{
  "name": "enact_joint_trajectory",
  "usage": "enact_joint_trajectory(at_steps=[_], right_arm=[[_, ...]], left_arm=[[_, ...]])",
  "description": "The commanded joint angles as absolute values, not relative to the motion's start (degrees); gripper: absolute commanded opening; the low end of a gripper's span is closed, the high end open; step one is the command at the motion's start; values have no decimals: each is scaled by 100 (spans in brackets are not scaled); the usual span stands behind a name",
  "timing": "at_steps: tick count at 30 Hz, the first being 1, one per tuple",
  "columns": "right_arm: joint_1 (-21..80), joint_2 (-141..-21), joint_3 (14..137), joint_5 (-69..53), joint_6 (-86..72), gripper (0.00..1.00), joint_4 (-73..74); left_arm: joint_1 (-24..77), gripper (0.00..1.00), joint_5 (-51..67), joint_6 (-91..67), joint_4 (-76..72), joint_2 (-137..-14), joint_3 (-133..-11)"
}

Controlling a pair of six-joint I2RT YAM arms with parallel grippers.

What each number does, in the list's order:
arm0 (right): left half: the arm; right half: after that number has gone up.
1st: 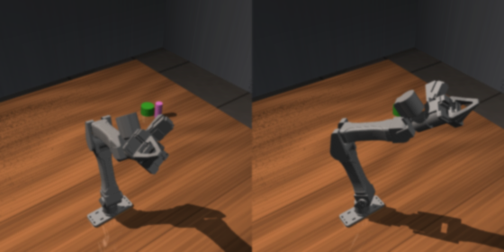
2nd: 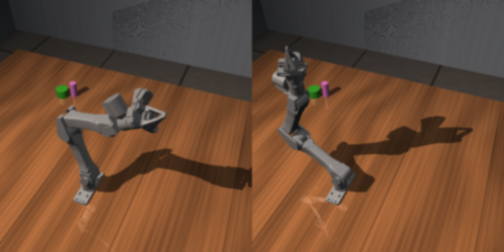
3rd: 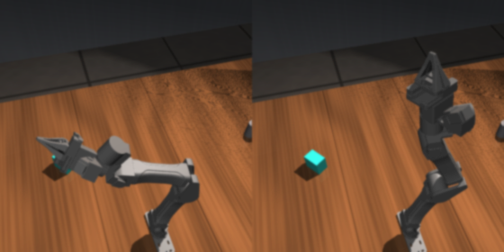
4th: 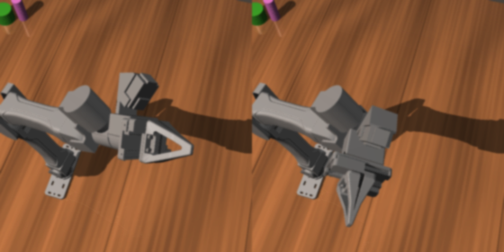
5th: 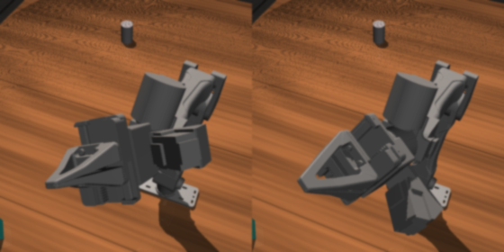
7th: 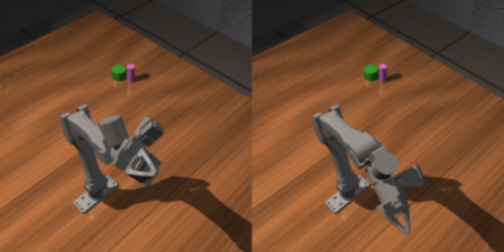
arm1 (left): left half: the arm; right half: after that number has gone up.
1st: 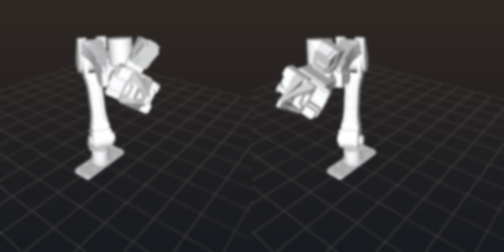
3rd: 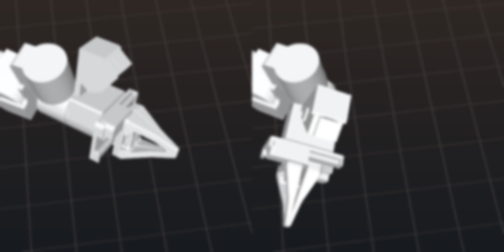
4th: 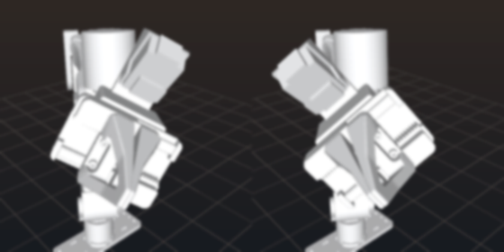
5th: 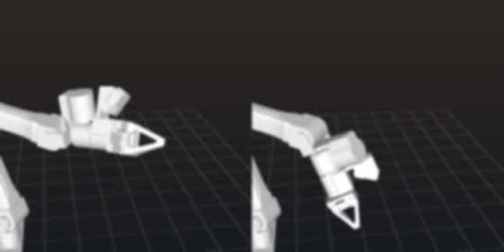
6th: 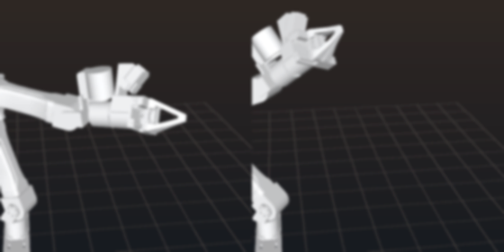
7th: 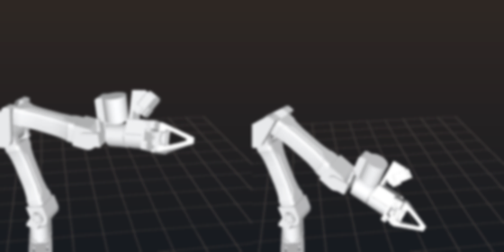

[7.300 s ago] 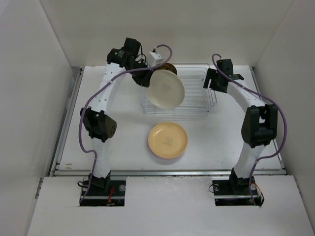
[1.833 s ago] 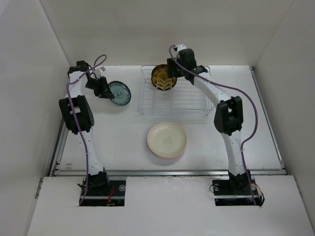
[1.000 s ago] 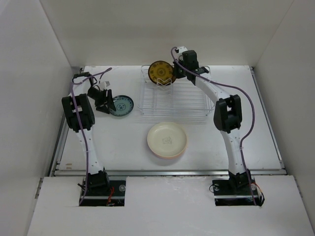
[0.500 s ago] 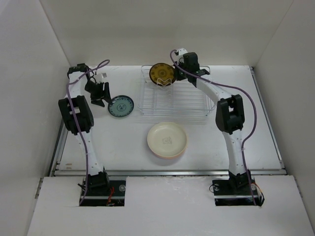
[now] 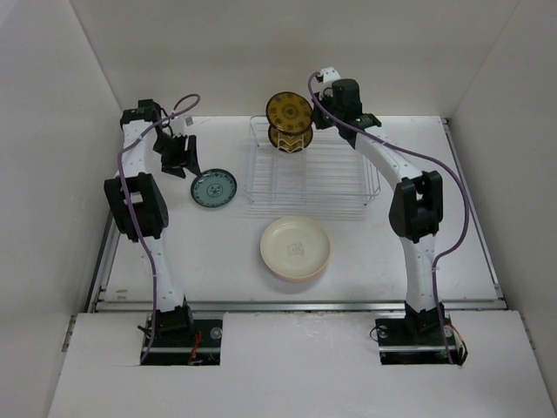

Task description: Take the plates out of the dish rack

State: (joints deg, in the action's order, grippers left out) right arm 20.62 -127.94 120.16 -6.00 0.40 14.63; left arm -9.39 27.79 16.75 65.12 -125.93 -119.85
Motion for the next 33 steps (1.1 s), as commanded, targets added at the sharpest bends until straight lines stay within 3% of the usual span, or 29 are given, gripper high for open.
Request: enact_joint_trajectory(at_steps=[1, 12, 16, 26, 28, 29, 33], right_arm=[[2083, -12410, 12226, -685, 0, 0, 1107], [2530, -11963, 11910, -1362, -158, 0, 1406], [2654, -11900, 11856, -1476, -229, 0, 1406], [2821, -11900, 11698, -2380, -589, 0, 1521], [2874, -11848, 11637, -2443, -589, 0, 1521], [2874, -11848, 11637, -2530, -589, 0, 1521], [2874, -11848, 11584, -2925, -642, 0, 1406]], left_arm=[[-844, 54, 3058, 1811, 6461, -11971, -12322], [104, 60, 3683, 1899, 5380, -11610, -12322], [237, 62, 3533, 1390, 4432, -11733, -12479], [343, 62, 3832, 905, 4069, -11971, -12683], [343, 55, 3884, 905, 4069, -11971, -12630], [343, 44, 3885, 905, 4069, -11971, -12630], [343, 34, 4349, 905, 4263, -11971, -12577]])
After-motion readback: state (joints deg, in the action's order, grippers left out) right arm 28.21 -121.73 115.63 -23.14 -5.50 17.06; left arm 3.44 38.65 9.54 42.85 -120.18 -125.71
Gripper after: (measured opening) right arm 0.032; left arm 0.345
